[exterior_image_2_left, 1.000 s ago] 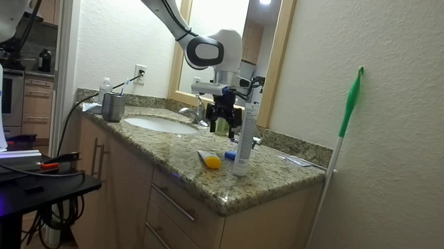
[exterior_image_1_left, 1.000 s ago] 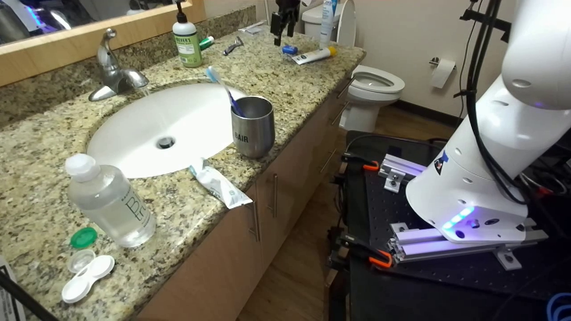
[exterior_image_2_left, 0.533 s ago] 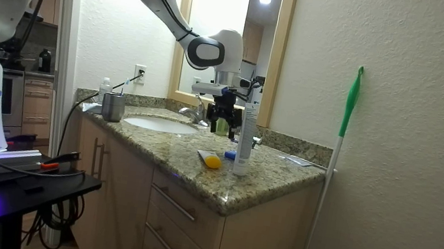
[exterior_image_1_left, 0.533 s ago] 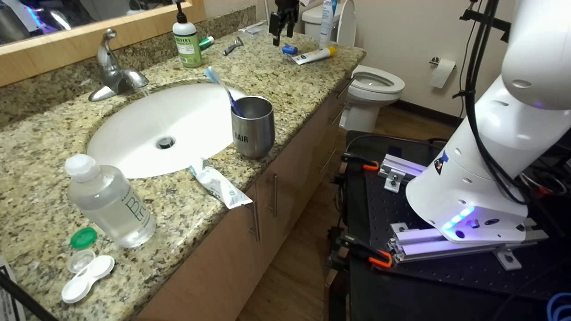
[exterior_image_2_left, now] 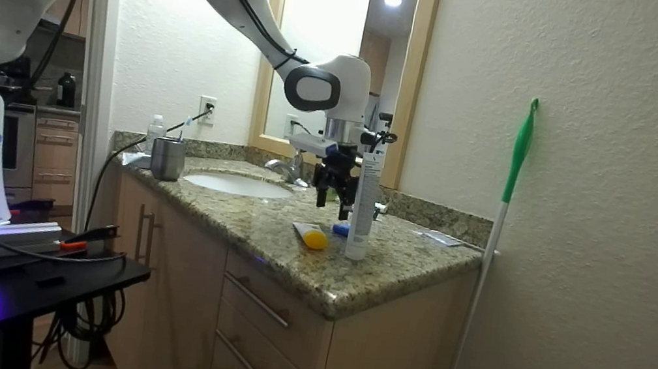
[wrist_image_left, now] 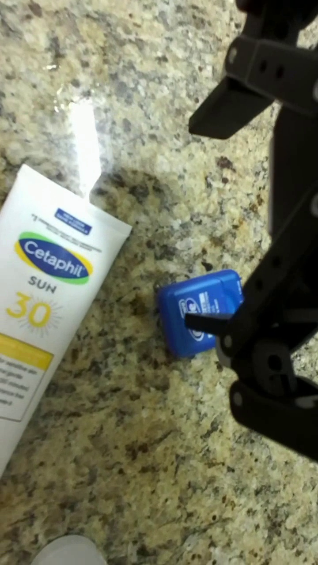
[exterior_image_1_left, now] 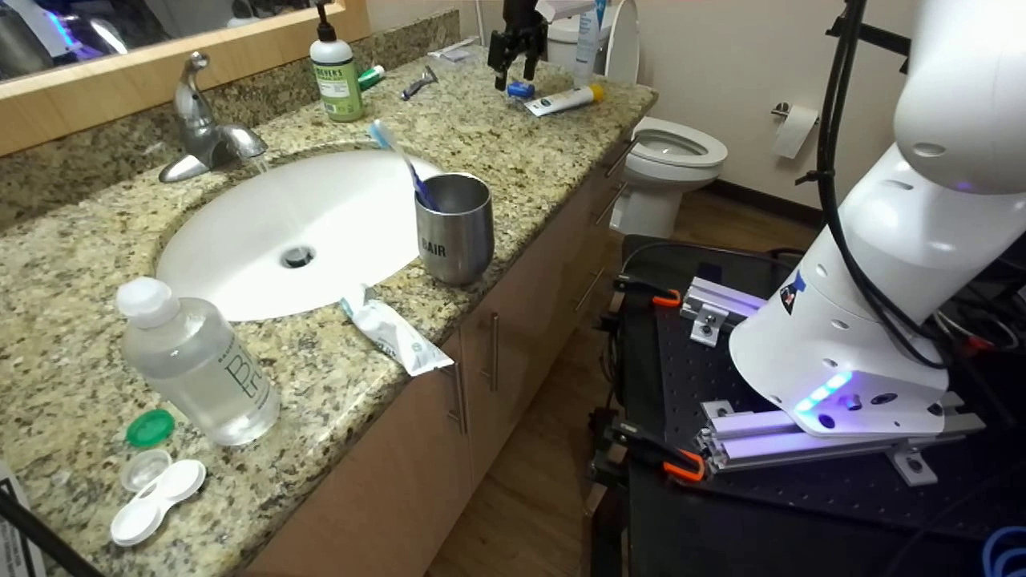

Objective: Move the dental floss from the right to the left side of the counter

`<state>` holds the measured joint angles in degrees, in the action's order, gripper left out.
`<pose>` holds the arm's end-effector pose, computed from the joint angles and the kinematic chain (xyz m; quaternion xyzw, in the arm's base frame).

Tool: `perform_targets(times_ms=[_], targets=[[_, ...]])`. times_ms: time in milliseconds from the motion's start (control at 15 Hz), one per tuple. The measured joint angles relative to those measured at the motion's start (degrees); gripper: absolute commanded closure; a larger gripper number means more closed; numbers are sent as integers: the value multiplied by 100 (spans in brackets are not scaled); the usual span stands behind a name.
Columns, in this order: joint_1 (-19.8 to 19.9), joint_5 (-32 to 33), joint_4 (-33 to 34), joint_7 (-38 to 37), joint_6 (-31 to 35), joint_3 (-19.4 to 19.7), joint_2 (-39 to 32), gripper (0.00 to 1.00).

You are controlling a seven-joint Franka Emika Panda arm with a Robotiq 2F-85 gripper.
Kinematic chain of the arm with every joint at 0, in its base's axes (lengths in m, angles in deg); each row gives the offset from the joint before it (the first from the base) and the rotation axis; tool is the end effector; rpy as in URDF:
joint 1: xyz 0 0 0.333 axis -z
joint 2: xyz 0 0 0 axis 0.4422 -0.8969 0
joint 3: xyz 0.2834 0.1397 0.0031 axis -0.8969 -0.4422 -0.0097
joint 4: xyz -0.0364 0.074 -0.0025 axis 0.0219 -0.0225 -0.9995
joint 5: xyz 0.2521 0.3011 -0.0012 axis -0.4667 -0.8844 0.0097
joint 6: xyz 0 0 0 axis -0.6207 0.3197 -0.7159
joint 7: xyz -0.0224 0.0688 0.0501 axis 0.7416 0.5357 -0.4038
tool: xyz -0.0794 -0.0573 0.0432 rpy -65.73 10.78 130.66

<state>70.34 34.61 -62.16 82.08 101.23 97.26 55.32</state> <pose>0.4195 -0.5357 0.2541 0.9704 -0.2372 0.0458 0.0034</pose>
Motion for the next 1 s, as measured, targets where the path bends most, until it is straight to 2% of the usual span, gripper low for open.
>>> perform_targets(times_ms=[400, 1000], targets=[[10, 29, 20, -263, 11, 3, -7, 0], [3, 88, 176, -1309, -144, 105, -170, 0]])
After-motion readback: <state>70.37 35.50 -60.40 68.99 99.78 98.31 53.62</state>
